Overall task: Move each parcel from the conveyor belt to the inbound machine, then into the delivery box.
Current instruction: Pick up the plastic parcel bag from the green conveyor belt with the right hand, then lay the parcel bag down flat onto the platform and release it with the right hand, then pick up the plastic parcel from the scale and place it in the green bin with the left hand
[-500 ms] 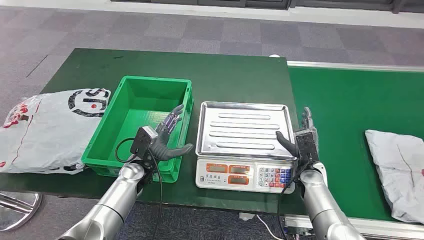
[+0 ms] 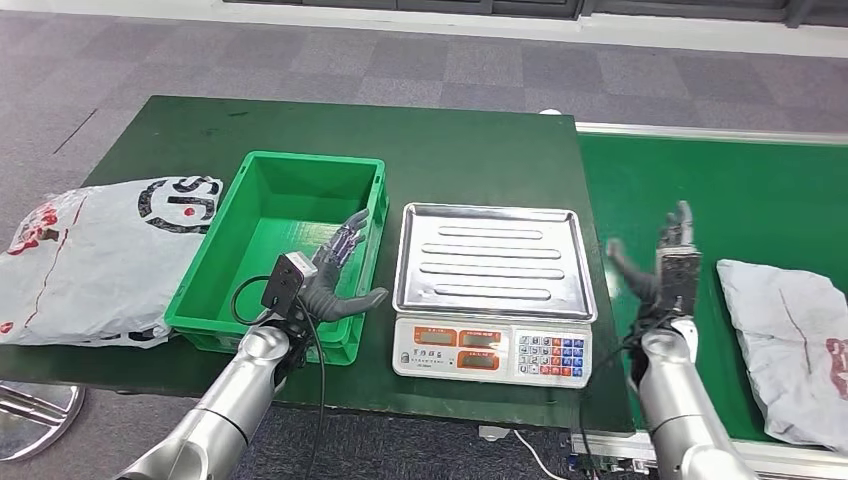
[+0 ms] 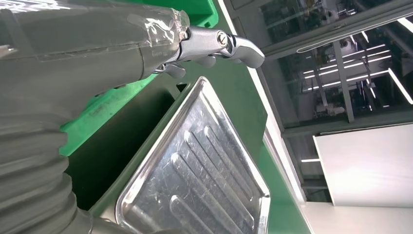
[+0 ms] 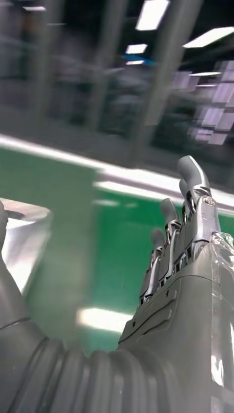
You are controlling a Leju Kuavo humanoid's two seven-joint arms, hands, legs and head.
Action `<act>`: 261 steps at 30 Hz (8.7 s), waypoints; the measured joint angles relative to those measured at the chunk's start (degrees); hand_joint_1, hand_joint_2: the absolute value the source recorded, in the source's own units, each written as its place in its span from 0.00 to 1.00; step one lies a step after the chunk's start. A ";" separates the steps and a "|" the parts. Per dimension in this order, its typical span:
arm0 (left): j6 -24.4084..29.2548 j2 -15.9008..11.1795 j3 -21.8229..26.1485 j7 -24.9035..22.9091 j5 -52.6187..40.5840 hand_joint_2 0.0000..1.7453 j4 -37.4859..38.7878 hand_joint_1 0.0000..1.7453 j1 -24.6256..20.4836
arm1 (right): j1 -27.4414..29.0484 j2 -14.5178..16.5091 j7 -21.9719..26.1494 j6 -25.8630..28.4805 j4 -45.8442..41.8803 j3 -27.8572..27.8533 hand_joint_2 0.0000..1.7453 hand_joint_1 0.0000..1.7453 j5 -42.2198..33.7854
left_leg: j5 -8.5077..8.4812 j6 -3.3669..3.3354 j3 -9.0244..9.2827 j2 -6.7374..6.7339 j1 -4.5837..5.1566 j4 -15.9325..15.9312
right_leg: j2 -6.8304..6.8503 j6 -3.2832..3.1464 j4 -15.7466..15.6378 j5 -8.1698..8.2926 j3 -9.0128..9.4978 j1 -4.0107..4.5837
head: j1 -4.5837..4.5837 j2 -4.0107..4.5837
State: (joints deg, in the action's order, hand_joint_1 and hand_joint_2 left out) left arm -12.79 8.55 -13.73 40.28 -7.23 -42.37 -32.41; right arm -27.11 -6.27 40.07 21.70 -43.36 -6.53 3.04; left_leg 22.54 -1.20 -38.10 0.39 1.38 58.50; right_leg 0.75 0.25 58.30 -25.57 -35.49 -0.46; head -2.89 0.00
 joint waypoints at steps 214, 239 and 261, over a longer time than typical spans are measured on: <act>0.54 2.08 -3.48 0.02 0.30 1.00 5.02 0.00 -3.62 | -10.16 7.80 -8.04 -21.19 -4.09 35.75 1.00 0.00 29.16 | 0.07 0.03 0.00 -0.22 -0.02 -0.01 | -0.29 0.00 0.01 -0.08 -0.10 0.02 | -0.01 0.00; 2.31 1.56 -3.39 0.02 3.30 1.00 3.92 0.00 -2.57 | 13.73 2.38 -5.68 -11.58 -42.95 5.71 1.00 0.00 -3.36 | 0.18 -0.06 0.03 -0.09 0.01 -0.02 | -0.05 0.02 -0.02 -0.16 0.03 0.01 | 0.00 0.00; 28.20 3.63 2.99 0.06 6.46 1.00 -21.53 0.00 1.11 | 11.85 4.52 0.06 10.24 -17.97 9.37 1.00 0.00 6.15 | 0.18 -0.03 -0.03 -0.08 -0.03 -0.01 | -0.05 -0.01 -0.01 -0.18 -0.08 0.03 | 0.00 0.00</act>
State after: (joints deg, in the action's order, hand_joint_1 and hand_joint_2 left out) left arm 15.42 12.18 -10.74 40.34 -0.77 -63.90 -31.29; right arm -15.26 -1.75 40.13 31.94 -61.33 2.84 9.19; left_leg 22.72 -1.22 -38.14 0.32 1.35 58.49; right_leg 0.69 0.24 58.30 -25.75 -35.57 -0.42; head -2.89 0.00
